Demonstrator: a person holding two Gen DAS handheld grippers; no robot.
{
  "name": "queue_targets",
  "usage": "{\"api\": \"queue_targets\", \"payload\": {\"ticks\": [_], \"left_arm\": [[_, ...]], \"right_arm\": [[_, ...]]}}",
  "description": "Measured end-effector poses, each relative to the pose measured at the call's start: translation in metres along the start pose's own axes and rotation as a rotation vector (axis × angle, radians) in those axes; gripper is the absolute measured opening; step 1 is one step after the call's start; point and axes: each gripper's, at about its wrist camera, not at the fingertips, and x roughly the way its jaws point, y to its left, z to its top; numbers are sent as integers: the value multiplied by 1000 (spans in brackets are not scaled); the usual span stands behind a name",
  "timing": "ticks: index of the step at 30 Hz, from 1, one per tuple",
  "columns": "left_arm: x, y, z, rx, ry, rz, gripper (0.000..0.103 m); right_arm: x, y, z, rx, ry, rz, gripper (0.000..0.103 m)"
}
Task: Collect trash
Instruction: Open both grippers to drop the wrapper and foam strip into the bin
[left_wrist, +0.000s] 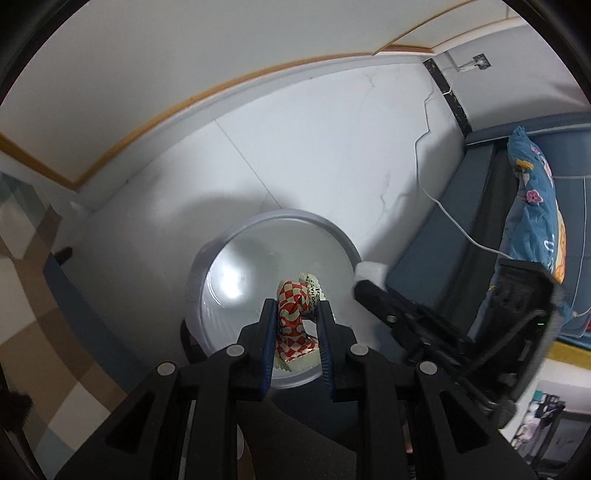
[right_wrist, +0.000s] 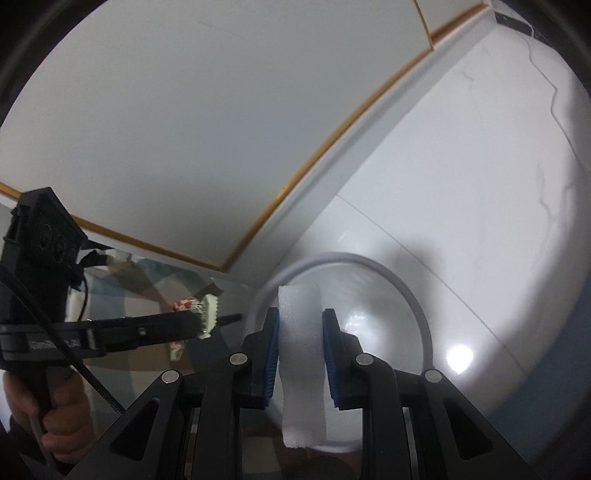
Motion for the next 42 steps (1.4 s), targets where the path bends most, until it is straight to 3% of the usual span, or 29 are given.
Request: {"api": "queue_targets", "payload": {"ticks": [7, 10, 17, 22, 26, 28, 30, 32, 40, 42], "left_arm": [[11, 8, 8, -35, 39, -3, 17], [20, 3, 12, -33, 45, 13, 18], [30, 4, 8, -29, 92, 30, 19], [33, 8, 6, -40, 106, 63, 30], [31, 8, 7, -42, 111, 72, 45], [23, 7, 6, -24, 92, 76, 48], [14, 7, 2, -8, 68, 98, 57], [4, 8, -2, -4, 33, 111, 65], [-39, -1, -19, 72, -96, 179, 66], [-58, -3, -27, 97, -176, 198, 66]], "right_arm": [[16, -26, -11, 31, 60, -63, 24], [12, -29, -16, 25, 85, -104, 30], [-11, -38, -25, 47, 91, -94, 41], [-19, -34, -30, 45, 82, -106, 43], [-22, -35, -29, 41, 57, -131, 46], [-25, -36, -27, 60, 56, -119, 46], [-27, -33, -25, 58, 51, -116, 46], [-31, -28, -23, 45, 39, -113, 54], [-51, -3, -16, 7, 9, -112, 63], [-59, 6, -15, -13, -9, -116, 65]]}}
